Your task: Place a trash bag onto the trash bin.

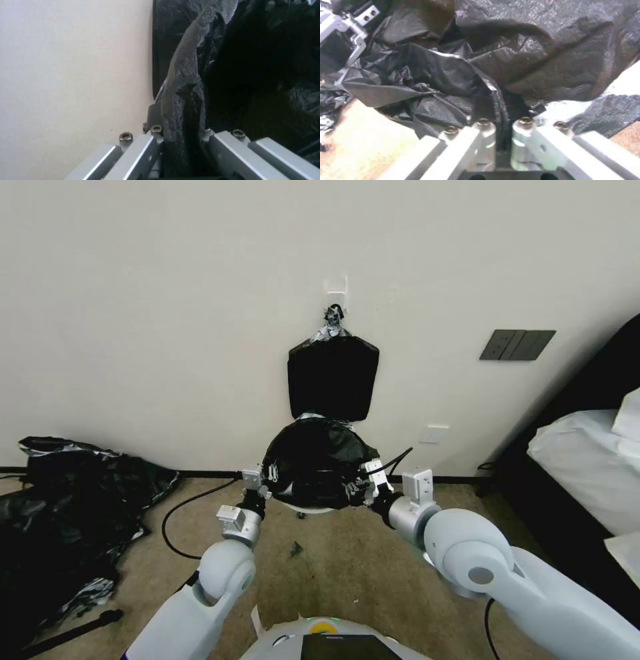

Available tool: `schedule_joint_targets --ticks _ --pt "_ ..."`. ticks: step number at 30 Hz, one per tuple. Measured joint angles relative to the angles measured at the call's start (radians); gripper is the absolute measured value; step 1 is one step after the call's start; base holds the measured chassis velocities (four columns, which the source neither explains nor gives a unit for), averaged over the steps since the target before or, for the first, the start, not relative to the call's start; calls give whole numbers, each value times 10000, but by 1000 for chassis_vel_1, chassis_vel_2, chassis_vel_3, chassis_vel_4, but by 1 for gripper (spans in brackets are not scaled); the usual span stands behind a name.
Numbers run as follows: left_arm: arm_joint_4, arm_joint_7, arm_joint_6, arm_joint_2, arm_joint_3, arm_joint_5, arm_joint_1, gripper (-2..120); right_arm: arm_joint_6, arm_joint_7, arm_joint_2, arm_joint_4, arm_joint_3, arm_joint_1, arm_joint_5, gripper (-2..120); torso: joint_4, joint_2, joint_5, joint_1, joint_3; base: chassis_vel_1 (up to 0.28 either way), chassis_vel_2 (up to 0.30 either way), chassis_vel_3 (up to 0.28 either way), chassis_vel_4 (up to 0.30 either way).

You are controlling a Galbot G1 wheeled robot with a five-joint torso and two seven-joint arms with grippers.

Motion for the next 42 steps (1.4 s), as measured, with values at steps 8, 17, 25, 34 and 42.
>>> schedule_joint_targets --ticks 8,17,25,34,42 --pt "482 -368 347 -64 -47 -1076 -409 1 203 -1391 -407 109 208 -516 -745 0 0 0 -1 0 0 0 0 0 0" --pt "837 -1379 1066 -167 -6 -3234 -1331 1 143 -3062 -675 110 140 -2020 -2503 0 -3 0 1 0 0 0 0 0 0" --pt "464 -1838 1666 -115 -172 -4779 -1509 1 1383 -4472 -688 -898 409 -2522 -4349 0 2 0 1 0 0 0 0 0 0" --pt "319 -1790 1896 52 -374 -4889 -1250 1 2004 -4664 -767 -1229 798 -2563 -4565 0 1 0 -3 0 0 0 0 0 0" --pt "422 -1836 1912 56 -383 -5013 -1391 1 2130 -4832 -815 -1113 802 -3283 -4884 0 -2 0 0 0 0 0 0 0 0"
